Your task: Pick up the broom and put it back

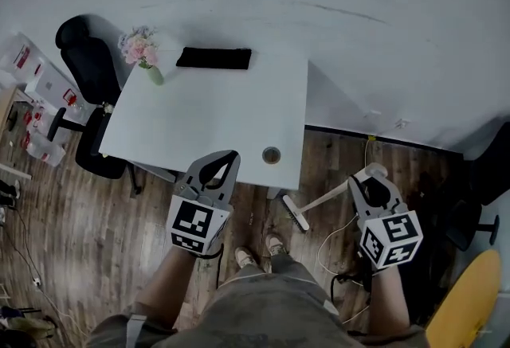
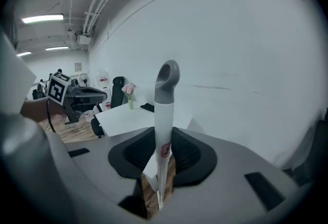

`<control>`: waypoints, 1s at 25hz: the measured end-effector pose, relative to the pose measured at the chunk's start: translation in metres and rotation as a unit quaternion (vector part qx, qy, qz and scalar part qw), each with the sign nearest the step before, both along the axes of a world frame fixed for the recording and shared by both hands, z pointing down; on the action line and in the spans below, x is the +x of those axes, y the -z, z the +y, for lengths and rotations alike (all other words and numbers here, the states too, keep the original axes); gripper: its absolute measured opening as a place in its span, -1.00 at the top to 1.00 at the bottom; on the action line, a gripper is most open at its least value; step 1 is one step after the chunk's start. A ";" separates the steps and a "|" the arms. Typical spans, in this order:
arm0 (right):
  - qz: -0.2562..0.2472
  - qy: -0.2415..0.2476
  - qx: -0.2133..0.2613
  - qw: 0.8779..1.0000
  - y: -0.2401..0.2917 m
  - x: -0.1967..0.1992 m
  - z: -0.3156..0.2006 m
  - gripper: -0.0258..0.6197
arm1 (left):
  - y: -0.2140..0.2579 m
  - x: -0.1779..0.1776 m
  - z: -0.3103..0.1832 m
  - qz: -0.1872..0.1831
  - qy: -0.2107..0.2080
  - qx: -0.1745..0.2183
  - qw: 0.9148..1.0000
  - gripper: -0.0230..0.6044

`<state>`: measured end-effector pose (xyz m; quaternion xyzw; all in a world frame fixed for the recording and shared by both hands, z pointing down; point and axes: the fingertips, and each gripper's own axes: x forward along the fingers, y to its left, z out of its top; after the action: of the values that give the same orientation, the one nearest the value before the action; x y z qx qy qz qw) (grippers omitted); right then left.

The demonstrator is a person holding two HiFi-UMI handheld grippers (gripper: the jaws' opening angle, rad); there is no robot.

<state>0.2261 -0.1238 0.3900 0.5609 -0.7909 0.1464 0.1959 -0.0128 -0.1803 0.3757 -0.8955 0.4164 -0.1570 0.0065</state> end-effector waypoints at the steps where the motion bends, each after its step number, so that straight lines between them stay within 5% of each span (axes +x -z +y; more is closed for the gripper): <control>1: 0.001 -0.013 0.000 1.000 -0.003 0.007 -0.004 0.57 | -0.002 0.008 -0.004 0.001 -0.007 -0.001 1.000 0.87; 12: 0.031 -0.156 -0.012 0.987 -0.068 0.090 -0.046 0.56 | -0.049 0.068 -0.043 -0.010 -0.039 -0.040 0.998 0.87; 20: 0.026 -0.283 0.006 0.959 -0.131 0.151 -0.074 0.56 | -0.104 0.083 -0.073 -0.021 -0.026 -0.084 0.996 0.87; 25: 0.029 -0.320 -0.025 0.946 -0.184 0.170 -0.093 0.56 | -0.138 0.091 -0.088 -0.036 -0.021 -0.105 0.994 0.87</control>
<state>0.3962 -0.2163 0.5738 0.7836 -0.5596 0.2051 0.1753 0.0783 -0.2682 0.5135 -0.8937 0.3782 -0.2314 -0.0692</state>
